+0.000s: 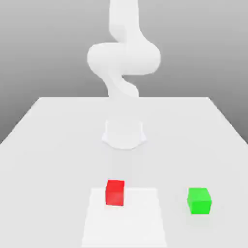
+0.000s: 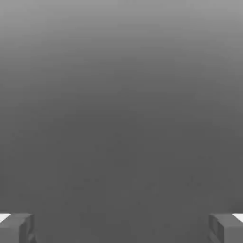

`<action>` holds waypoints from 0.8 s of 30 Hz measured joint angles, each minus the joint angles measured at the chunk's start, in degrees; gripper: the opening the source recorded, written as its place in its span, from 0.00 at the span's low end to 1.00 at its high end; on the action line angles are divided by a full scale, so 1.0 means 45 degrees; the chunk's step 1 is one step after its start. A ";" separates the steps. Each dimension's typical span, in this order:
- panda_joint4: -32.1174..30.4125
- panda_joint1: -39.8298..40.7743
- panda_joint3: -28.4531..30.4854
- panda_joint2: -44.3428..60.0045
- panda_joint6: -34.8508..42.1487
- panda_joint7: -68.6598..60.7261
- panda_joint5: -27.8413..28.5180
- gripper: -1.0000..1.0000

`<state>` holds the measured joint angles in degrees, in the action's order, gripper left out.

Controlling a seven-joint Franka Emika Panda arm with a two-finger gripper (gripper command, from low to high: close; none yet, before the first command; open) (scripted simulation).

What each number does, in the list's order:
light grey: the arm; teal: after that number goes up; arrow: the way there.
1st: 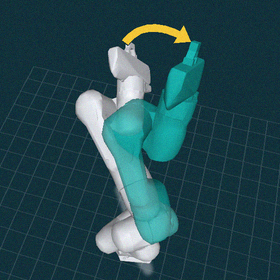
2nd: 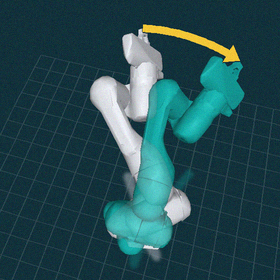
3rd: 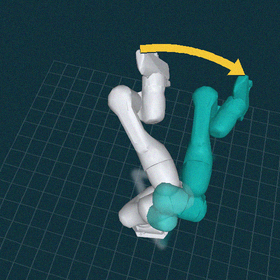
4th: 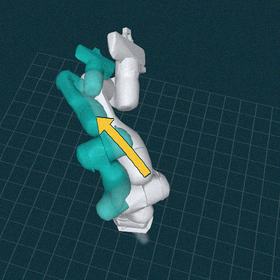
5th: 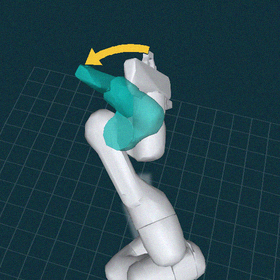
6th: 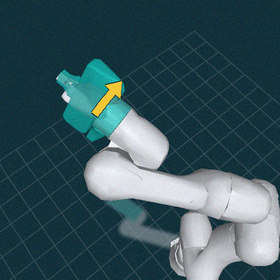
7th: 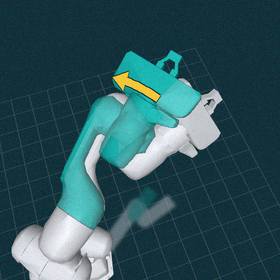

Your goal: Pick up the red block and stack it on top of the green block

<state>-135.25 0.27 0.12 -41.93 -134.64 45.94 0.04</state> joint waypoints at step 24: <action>-0.6263 0.0591 0.0153 1.1450 -0.8535 -0.0037 -0.0247 0.50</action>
<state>-163.43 2.93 0.80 9.60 -173.05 45.77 -1.07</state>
